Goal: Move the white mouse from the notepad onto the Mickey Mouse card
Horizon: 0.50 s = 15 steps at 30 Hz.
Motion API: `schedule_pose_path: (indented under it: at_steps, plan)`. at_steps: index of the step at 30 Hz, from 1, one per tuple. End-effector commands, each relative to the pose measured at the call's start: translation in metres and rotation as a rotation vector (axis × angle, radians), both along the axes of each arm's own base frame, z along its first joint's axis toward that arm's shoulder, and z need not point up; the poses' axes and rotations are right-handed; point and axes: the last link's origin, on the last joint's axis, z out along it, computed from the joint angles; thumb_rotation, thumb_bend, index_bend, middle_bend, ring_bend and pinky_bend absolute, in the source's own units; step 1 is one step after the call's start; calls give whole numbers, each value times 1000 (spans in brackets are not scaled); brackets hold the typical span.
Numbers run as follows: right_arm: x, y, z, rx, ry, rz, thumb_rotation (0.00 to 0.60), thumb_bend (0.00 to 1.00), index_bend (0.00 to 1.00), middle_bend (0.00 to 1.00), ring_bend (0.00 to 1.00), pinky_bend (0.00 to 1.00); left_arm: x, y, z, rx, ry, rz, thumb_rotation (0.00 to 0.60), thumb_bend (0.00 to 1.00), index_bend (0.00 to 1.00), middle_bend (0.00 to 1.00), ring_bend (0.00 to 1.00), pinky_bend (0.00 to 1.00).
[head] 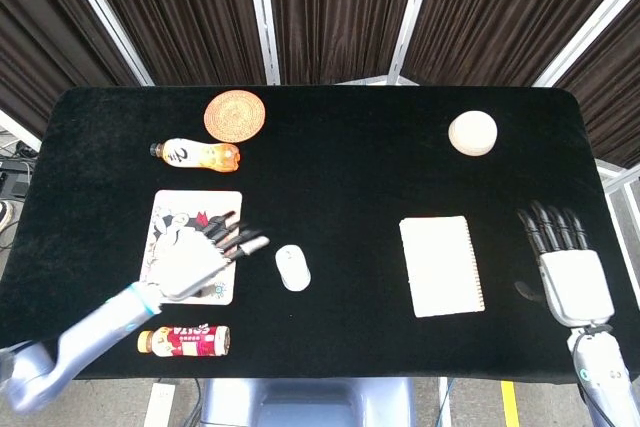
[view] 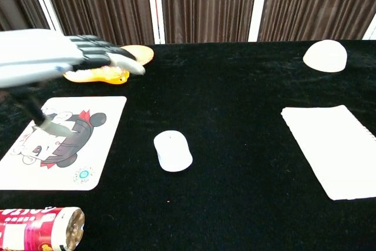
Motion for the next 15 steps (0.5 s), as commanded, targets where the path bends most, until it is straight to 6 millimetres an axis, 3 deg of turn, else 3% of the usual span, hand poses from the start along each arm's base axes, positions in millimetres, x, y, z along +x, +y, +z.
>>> schedule_pose_path:
  at_steps: [1,4,8,15]
  plan:
    - [-7,7,1,-28,-60,-48,600,0,17,0,0,0,20,13,-30,-43,49,-66,600,13,108,6,0,0]
    - [-15,11,2,-44,-90,-75,600,0,17,0,0,0,33,25,-54,-54,99,-123,600,28,145,43,29,15]
    - [-25,12,4,-55,-100,-103,600,0,17,0,0,0,40,38,-74,-53,177,-188,600,47,177,65,73,121]
    - [-37,10,10,-51,-108,-129,600,0,19,0,0,0,41,47,-100,-71,266,-280,600,46,203,92,105,133]
